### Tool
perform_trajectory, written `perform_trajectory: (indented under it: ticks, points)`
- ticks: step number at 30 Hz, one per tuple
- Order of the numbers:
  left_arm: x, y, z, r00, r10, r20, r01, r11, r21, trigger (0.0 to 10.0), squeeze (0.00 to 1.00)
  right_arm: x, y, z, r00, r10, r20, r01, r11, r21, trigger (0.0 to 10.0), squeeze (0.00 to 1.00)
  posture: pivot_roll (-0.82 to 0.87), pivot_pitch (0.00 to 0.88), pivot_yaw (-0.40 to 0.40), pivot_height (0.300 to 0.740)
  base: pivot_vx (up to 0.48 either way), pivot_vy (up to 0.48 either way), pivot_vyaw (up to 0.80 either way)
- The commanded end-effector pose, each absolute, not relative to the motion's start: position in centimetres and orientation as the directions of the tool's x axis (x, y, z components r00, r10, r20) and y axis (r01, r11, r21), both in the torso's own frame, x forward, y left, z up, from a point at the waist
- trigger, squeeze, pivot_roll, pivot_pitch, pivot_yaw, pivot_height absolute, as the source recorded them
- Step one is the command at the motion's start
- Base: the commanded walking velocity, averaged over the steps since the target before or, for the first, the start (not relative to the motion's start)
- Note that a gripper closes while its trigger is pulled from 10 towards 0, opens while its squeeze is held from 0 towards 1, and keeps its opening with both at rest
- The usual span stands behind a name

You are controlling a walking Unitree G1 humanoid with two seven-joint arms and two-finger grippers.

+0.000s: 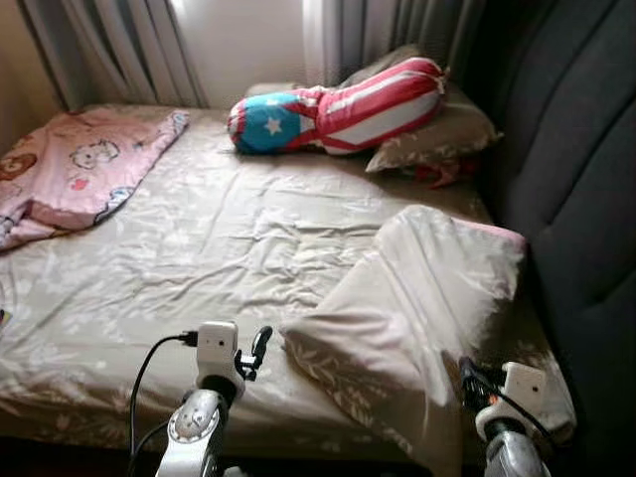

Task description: Clean up the room

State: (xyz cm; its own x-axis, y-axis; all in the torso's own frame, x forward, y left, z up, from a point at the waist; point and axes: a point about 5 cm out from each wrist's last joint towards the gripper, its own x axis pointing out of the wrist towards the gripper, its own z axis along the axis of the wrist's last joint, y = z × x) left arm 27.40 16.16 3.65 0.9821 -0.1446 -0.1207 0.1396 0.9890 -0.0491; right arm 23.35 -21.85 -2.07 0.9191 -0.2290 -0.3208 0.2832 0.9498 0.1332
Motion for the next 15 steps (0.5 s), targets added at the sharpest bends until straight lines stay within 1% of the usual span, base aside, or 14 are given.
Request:
perform_trajectory:
  ticks: [1, 2, 4, 9, 14, 15]
  points:
    - [27.3, 16.1, 3.6, 0.979, -0.154, -0.132, 0.150, 0.988, -0.044, 10.0, 0.00, 23.4, -22.1, -1.9, 0.921, -0.238, -0.307, 0.292, 0.946, 0.142, 10.0, 0.00, -0.12, 0.020, -0.011, 0.662, 0.000, 0.000, 0.00]
    - [27.3, 16.1, 3.6, 0.979, -0.156, -0.134, 0.152, 0.987, -0.045, 10.0, 0.00, 23.4, -22.0, -1.9, 0.924, -0.232, -0.304, 0.286, 0.947, 0.145, 10.0, 0.00, -0.12, 0.004, -0.012, 0.662, 0.000, 0.000, 0.00]
    - [27.4, 16.0, 3.7, 0.978, -0.159, -0.134, 0.155, 0.987, -0.045, 10.0, 0.00, 23.8, -21.7, -1.8, 0.928, -0.216, -0.302, 0.269, 0.952, 0.145, 10.0, 0.00, -0.11, 0.009, -0.018, 0.662, 0.000, 0.000, 0.00]
    - [27.6, 16.5, 3.9, 0.982, -0.131, -0.137, 0.126, 0.991, -0.040, 10.0, 0.00, 24.6, -21.3, -1.2, 0.946, -0.175, -0.272, 0.224, 0.961, 0.161, 10.0, 0.00, -0.10, 0.050, -0.025, 0.662, 0.000, 0.000, 0.00]
    - [27.5, 16.6, 3.7, 0.981, -0.126, -0.145, 0.121, 0.992, -0.039, 10.0, 0.00, 24.9, -21.1, -0.9, 0.954, -0.157, -0.254, 0.200, 0.967, 0.155, 10.0, 0.00, -0.11, 0.055, -0.023, 0.662, 0.000, 0.000, 0.00]
    - [27.5, 16.5, 3.8, 0.981, -0.126, -0.144, 0.122, 0.992, -0.040, 10.0, 0.00, 25.0, -21.0, -0.8, 0.957, -0.151, -0.249, 0.194, 0.968, 0.158, 10.0, 0.00, -0.11, 0.067, -0.029, 0.662, 0.000, 0.000, 0.00]
